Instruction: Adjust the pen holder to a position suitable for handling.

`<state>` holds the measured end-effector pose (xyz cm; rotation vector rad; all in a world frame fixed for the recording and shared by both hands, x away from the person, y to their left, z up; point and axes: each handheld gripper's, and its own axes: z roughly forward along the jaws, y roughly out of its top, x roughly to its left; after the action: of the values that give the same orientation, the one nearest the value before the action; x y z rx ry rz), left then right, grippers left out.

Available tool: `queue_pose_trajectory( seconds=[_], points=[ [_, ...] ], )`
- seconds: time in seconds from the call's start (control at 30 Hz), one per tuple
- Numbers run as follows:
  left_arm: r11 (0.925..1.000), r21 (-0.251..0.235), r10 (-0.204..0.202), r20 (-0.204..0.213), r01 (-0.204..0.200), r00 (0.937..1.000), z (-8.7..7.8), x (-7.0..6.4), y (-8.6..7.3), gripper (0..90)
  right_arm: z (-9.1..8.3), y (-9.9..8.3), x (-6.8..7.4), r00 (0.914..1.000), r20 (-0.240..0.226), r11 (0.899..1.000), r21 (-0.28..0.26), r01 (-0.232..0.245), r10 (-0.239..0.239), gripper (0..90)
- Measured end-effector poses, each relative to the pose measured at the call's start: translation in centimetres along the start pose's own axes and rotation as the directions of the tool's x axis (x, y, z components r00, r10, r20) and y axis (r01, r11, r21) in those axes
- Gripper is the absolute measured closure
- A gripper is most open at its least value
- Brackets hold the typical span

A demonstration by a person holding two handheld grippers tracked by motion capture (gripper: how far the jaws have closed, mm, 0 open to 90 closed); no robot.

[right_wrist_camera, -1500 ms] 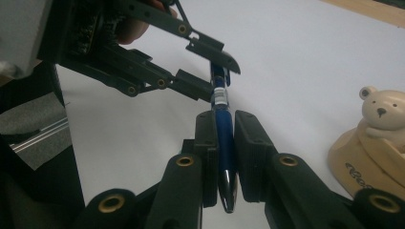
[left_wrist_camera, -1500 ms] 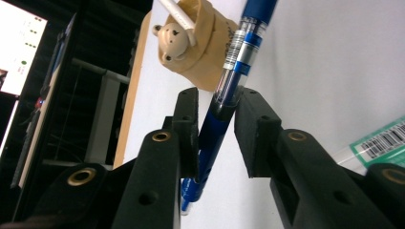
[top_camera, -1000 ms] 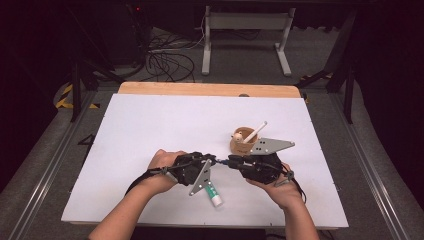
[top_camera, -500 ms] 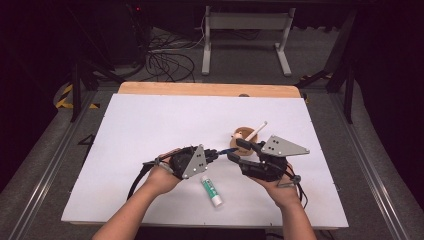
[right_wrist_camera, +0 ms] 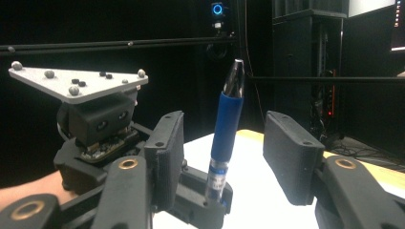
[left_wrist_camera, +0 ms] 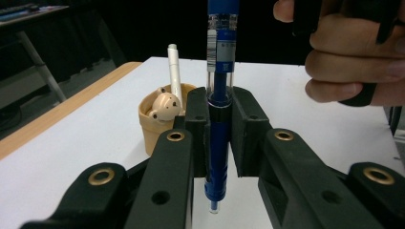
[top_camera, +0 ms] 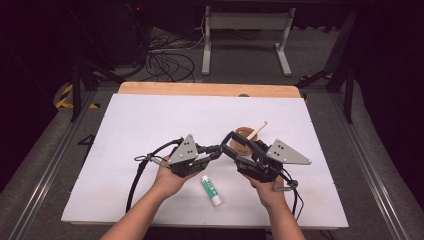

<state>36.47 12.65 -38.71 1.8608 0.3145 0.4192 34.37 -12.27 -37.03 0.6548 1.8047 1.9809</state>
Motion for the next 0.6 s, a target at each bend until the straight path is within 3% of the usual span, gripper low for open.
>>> queue_pose_trajectory(
  seconds=[0.2, 0.6],
  points=[
    [0.9986, -0.031, -0.042, 0.019, 0.043, 0.9989, 0.1, -0.2, -0.4, 79.2, 0.8, -0.2, -0.1, 0.9987, 0.029, 0.999, -0.021, -0.041, 0.041, 58.1],
    [0.9985, -0.036, -0.041, 0.013, 0.041, 0.9991, 0.0, 0.0, -0.4, 79.2, 1.7, 0.0, 0.1, 0.9992, 0.035, 1.0, -0.006, -0.018, 0.018, 64.1]
  ],
)
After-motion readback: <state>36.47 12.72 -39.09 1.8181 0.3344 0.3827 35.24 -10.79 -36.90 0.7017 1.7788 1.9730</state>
